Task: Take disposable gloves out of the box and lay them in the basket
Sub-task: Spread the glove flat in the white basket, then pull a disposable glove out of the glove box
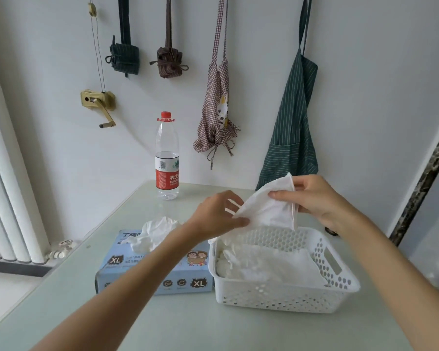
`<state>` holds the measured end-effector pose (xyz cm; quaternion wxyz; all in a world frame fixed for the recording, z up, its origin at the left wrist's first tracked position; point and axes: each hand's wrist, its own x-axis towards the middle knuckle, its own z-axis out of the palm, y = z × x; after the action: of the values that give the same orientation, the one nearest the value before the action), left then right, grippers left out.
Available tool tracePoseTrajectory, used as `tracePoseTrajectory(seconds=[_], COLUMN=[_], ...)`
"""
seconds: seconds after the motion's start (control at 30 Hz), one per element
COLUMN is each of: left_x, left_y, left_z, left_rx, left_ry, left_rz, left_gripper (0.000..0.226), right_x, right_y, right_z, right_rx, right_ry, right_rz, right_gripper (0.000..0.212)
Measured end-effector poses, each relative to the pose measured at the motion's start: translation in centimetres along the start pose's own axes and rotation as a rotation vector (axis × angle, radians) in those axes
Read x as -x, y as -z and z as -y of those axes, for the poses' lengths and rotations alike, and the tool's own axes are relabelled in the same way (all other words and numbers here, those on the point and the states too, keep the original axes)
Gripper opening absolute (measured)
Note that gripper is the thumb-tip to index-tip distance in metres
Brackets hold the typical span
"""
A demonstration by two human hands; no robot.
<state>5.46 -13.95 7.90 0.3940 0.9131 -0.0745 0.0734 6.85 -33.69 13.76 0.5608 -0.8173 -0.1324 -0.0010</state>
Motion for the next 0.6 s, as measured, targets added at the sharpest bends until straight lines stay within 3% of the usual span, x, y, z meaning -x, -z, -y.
tracePoseTrajectory(seconds=[0.13, 0.27, 0.33, 0.47, 0.6], left_x=[-0.8, -1.4, -1.5, -1.6, -1.6], left_y=[0.5, -0.5, -0.9, -0.6, 0.2], left_z=[1.2, 2.1, 2.4, 1.7, 0.9], left_rx=[0.064, 0.212, 0.243, 0.292, 0.288], left_ry=[-0.055, -0.019, -0.021, -0.060, -0.172], left_rz=[0.068, 0.015, 0.007, 0.033, -0.095], left_gripper=[0.009, 0.011, 0.012, 0.021, 0.019], right_x=[0.2, 0.1, 0.0, 0.0, 0.2], right_y=[2.5, 3.6, 4.0, 4.0, 3.1], right_z=[-1.8, -3.2, -3.7, -5.0, -6.2], right_rx=[-0.222, -0.283, -0.312, -0.135, 0.104], right_ry=[-0.135, -0.239, -0.223, -0.043, 0.212], right_rz=[0.023, 0.096, 0.086, -0.150, -0.420], right_gripper=[0.011, 0.039, 0.038, 0.022, 0.036])
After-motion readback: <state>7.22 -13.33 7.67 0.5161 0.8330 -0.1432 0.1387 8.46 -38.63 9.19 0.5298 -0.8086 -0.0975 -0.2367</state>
